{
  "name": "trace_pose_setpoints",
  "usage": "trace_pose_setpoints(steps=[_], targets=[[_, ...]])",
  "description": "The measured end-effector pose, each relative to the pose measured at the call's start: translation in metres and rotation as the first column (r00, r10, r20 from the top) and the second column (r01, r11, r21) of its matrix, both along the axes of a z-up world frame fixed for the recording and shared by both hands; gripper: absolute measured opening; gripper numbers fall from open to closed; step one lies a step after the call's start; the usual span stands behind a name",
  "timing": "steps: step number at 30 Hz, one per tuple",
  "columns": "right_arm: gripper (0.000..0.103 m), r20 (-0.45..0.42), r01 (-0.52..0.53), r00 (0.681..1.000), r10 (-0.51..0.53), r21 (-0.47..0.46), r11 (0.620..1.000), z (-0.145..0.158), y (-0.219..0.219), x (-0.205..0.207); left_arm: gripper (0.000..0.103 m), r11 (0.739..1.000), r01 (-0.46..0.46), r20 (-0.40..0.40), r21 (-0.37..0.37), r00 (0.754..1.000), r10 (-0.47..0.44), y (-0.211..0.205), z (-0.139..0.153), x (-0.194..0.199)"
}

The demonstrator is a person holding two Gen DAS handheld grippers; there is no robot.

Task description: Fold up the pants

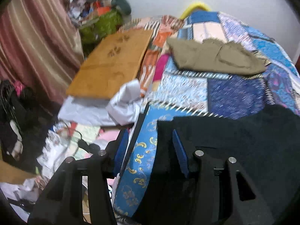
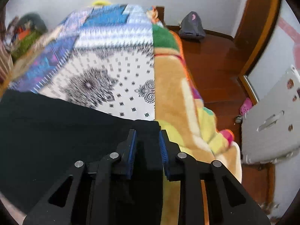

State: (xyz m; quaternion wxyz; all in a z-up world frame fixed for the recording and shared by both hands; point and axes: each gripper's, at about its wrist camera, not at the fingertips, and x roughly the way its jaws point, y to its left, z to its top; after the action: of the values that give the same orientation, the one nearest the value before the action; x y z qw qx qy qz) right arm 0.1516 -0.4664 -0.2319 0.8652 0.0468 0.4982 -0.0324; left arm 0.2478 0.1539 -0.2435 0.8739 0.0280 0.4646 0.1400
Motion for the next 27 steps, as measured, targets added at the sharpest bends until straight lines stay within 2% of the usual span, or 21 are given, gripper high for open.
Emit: trace_pose_setpoints(steps=[3,4,6,7,9,12,13,15,17,20,23,25,27], targets=[[0.043,0.043,0.022,0.999,-0.024,0.049,0.999,0.029,-0.004,-0.022,0.049,0.999,0.039,0.063,-0.021,0.997,-0.037,-0.017,0.031,-0.010],[0.045,0.057,0.019,0.998,-0.022,0.053,0.998,0.039,-0.003,-0.030,0.049,0.998,0.054,0.082,-0.028,0.995,-0.051,-0.024,0.040,-0.012],[0.050,0.095,0.008,0.995,-0.011,0.035,0.999,0.057,0.005,-0.044,0.049,0.993,0.104,0.125,-0.058,0.987,-0.096,-0.043,0.059,-0.019],[0.058,0.111,0.005,0.994,-0.007,0.022,1.000,0.064,0.007,-0.049,0.050,0.989,0.128,0.143,-0.068,0.983,-0.118,-0.052,0.066,-0.022],[0.068,0.150,-0.002,0.989,0.000,0.017,1.000,0.079,0.013,-0.064,0.052,0.979,0.190,0.177,-0.074,0.969,-0.174,-0.077,0.081,-0.029],[0.070,0.196,-0.023,0.980,0.017,0.028,0.999,0.093,0.027,-0.087,0.061,0.952,0.297,0.222,-0.077,0.936,-0.274,-0.121,0.097,-0.039],[0.072,0.203,-0.020,0.979,0.014,0.026,0.999,0.095,0.030,-0.094,0.065,0.940,0.331,0.233,-0.079,0.923,-0.306,-0.136,0.101,-0.043],[0.077,0.214,-0.008,0.977,0.002,0.028,1.000,0.097,0.039,-0.107,0.066,0.907,0.412,0.254,-0.086,0.889,-0.380,-0.170,0.105,-0.052],[0.078,0.227,0.004,0.974,-0.011,0.035,0.999,0.096,0.045,-0.120,0.066,0.875,0.475,0.261,-0.096,0.860,-0.439,-0.199,0.106,-0.059],[0.078,0.236,0.023,0.971,-0.033,0.042,0.999,0.089,0.051,-0.133,0.067,0.810,0.573,0.262,-0.124,0.806,-0.530,-0.249,0.100,-0.068],[0.078,0.234,0.049,0.970,-0.058,0.044,0.998,0.083,0.054,-0.143,0.067,0.761,0.632,0.245,-0.145,0.768,-0.592,-0.290,0.089,-0.074],[0.083,0.229,0.059,0.971,-0.071,0.057,0.997,0.076,0.054,-0.147,0.067,0.735,0.658,0.225,-0.166,0.751,-0.621,-0.313,0.079,-0.076],[0.083,0.208,0.054,0.976,-0.069,0.078,0.995,0.068,0.055,-0.149,0.067,0.708,0.677,0.196,-0.201,0.736,-0.648,-0.334,0.067,-0.078]])
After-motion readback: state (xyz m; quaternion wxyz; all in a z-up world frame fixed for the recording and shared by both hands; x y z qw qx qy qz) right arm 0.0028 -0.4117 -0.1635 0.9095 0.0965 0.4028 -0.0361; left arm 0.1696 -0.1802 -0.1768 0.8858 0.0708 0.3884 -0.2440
